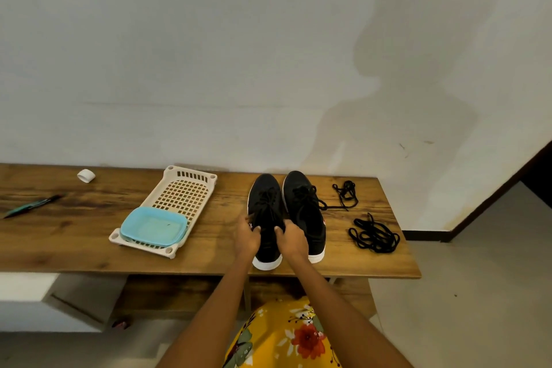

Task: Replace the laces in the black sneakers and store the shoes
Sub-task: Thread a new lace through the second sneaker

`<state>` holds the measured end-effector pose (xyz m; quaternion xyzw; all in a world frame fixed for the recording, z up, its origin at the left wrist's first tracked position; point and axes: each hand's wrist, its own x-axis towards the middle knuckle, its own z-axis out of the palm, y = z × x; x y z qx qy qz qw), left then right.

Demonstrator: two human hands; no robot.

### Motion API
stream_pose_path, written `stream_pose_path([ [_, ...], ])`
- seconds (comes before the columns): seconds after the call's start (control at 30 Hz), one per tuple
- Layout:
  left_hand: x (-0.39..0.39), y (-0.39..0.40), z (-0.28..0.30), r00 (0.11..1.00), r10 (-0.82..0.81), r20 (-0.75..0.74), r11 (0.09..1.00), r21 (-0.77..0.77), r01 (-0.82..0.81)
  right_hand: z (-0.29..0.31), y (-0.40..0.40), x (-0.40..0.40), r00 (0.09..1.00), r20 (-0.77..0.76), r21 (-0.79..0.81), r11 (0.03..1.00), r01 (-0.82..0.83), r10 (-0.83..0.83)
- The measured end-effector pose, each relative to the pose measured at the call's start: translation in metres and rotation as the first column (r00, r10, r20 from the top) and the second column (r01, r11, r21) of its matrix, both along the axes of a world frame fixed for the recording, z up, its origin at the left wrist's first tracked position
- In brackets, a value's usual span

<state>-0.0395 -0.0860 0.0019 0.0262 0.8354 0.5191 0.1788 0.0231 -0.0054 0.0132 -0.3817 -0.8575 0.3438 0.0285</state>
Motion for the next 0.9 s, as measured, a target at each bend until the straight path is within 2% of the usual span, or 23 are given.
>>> stream_pose_path([
  [0.13,0.026,-0.008,0.016,0.998,-0.066,-0.007,0.998,-0.009,0.066,0.028,0.000,0.025,0.996,-0.083,0.031,0.999,-0.017,0.020],
  [0.33,0.060,-0.014,0.043,0.979,-0.198,-0.047,0.960,-0.213,0.184,0.061,0.010,0.066,0.993,-0.039,0.162,0.981,-0.105,0.113],
  [0.53,0.053,-0.010,0.023,0.971,-0.220,-0.094,0.923,-0.342,0.176,0.039,0.051,0.069,0.995,0.008,0.176,0.979,-0.103,0.103],
  [0.63,0.047,-0.010,0.000,0.957,-0.258,-0.136,0.897,-0.401,0.185,0.019,0.069,0.063,0.961,0.123,0.182,0.947,-0.266,0.246],
  [0.7,0.048,-0.007,-0.009,0.960,-0.245,-0.137,0.914,-0.363,0.181,0.010,0.078,0.058,0.954,0.134,0.213,0.932,-0.292,0.268],
  [0.8,0.048,-0.005,-0.011,0.965,-0.226,-0.136,0.929,-0.329,0.171,0.006,0.086,0.056,0.990,-0.018,0.127,0.983,-0.135,0.138],
  [0.83,0.047,-0.006,-0.010,0.967,-0.224,-0.123,0.929,-0.327,0.174,0.003,0.087,0.057,0.992,-0.007,0.050,0.990,-0.129,0.130],
  [0.9,0.044,-0.006,-0.005,0.970,-0.226,-0.089,0.926,-0.330,0.186,0.000,0.087,0.063,0.976,0.117,-0.078,0.982,-0.175,0.183],
])
